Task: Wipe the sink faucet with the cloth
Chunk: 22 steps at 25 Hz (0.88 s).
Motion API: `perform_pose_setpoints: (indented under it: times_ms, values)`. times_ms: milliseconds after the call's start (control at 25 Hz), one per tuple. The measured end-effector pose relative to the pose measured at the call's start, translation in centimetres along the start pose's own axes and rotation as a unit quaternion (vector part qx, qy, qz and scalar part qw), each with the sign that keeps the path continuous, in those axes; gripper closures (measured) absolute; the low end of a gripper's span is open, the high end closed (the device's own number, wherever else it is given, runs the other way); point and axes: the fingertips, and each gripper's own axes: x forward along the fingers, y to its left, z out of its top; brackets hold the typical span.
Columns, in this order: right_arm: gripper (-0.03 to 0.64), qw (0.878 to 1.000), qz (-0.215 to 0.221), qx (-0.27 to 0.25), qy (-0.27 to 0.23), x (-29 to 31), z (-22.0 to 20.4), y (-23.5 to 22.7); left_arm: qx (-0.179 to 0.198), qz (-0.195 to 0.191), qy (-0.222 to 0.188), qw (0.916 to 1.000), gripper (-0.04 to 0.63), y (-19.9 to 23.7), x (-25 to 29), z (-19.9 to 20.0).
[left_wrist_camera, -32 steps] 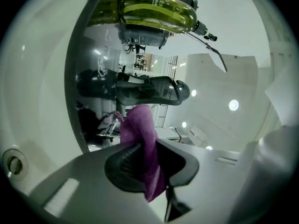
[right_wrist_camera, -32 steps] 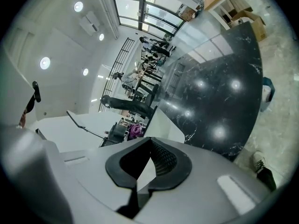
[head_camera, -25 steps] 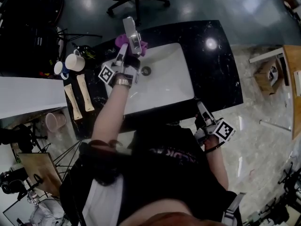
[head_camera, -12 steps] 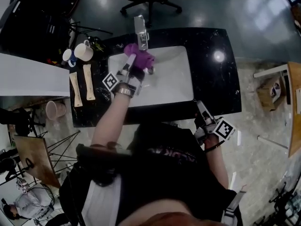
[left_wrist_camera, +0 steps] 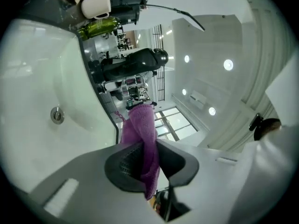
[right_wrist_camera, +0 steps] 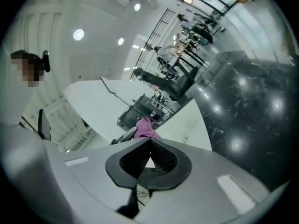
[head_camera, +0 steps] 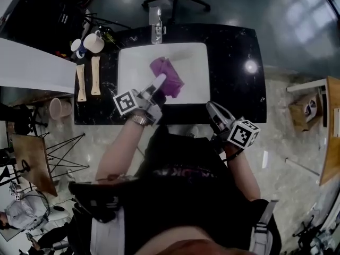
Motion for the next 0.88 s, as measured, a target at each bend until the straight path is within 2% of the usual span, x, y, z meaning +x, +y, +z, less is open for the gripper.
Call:
perform_pose_setpoints:
  times_ms: [80, 200, 240, 320, 400, 520, 600, 680, 880]
  values:
    - [0.604, 0.998, 0.008, -0.056, 0.025, 0.6, -0.4, 1.3, 0.014, 0.003, 0.021, 0.9997, 0.531, -1.4, -0.4, -2.9]
    - [0.596, 0.989, 0.030, -0.133, 0.059, 1.5, -1.2, 3.7, 0.023, 0.006, 0.034, 0.9991, 0.531, -2.7, -1.6, -6.1]
    - [0.553, 0.985, 0.037, -0.151, 0.070, 1.9, -1.7, 4.4, 0.023, 0.007, 0.035, 0.9991, 0.531, -3.0, -2.2, -6.7]
    - [0.524, 0.978, 0.047, -0.179, 0.091, 2.7, -2.9, 5.8, 0.031, 0.009, 0.040, 0.9987, 0.531, -3.3, -3.6, -7.6]
    - [0.464, 0.971, 0.049, -0.209, 0.110, 3.2, -4.2, 7.1, 0.051, 0.011, 0.050, 0.9974, 0.531, -3.7, -4.8, -8.0]
    - [0.413, 0.956, 0.037, -0.257, 0.134, 4.0, -6.1, 8.5, 0.081, 0.012, 0.058, 0.9950, 0.531, -4.2, -6.0, -8.1]
    - [0.373, 0.947, 0.018, -0.286, 0.145, 4.8, -7.3, 9.2, 0.086, 0.009, 0.063, 0.9942, 0.531, -4.8, -6.7, -7.9]
    - [0.368, 0.940, -0.001, -0.308, 0.146, 5.8, -8.3, 10.0, 0.093, 0.000, 0.071, 0.9931, 0.531, -5.7, -7.3, -7.7]
    - [0.365, 0.935, -0.027, -0.320, 0.150, 8.1, -10.9, 11.6, 0.156, 0.005, 0.105, 0.9821, 0.531, -6.7, -9.3, -6.9]
